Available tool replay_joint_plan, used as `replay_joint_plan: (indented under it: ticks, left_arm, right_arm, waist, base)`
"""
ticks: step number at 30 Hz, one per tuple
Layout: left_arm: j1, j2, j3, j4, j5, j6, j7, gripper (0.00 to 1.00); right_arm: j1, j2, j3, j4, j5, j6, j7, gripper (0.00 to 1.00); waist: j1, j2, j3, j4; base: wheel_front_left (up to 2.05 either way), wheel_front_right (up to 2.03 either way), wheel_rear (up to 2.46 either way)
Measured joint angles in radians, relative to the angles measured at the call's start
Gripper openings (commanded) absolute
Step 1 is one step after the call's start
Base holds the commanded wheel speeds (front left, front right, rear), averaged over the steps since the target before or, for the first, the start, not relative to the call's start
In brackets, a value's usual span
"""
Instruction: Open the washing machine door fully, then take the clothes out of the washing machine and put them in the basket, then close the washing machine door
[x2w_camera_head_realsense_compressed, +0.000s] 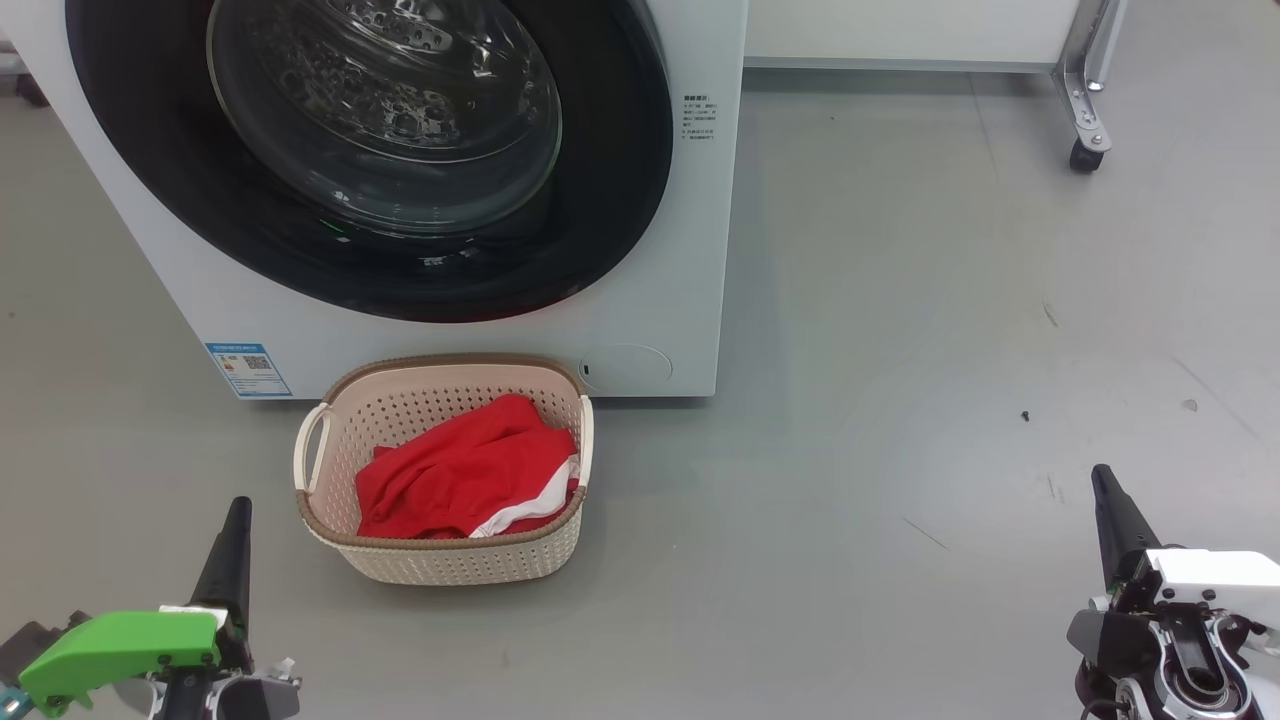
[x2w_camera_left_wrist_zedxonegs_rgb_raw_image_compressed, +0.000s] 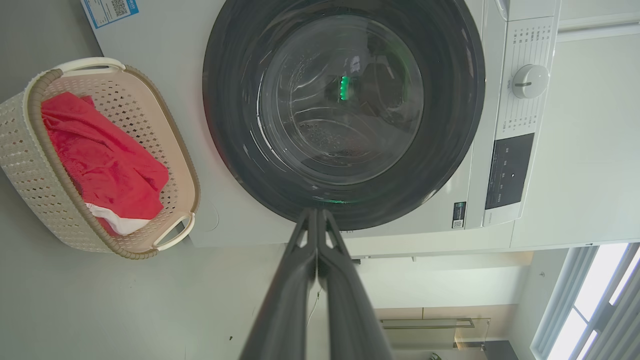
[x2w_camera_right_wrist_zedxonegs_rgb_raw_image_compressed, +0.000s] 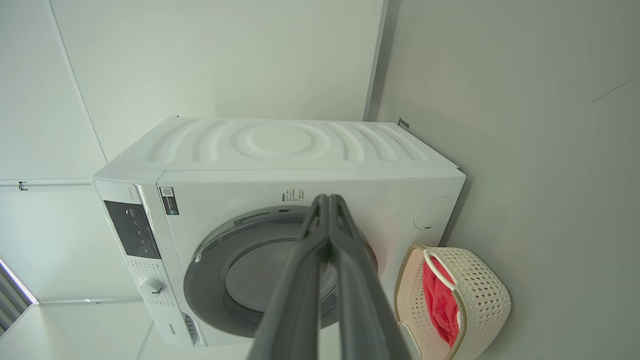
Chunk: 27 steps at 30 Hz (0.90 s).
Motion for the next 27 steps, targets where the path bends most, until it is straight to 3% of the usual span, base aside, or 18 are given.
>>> replay_joint_plan:
  ticks: [27]
  left_arm:
    - [0.0,0.0,0.001,0.0,0.0,0.0,0.0,0.0]
  right_arm:
    - [0.0,0.001,-0.002,-0.001,0.0,0.0,0.0,0.0]
  waist:
    - [0.0,0.0,0.0,0.0]
  base:
    - [0.0,0.0,0.0]
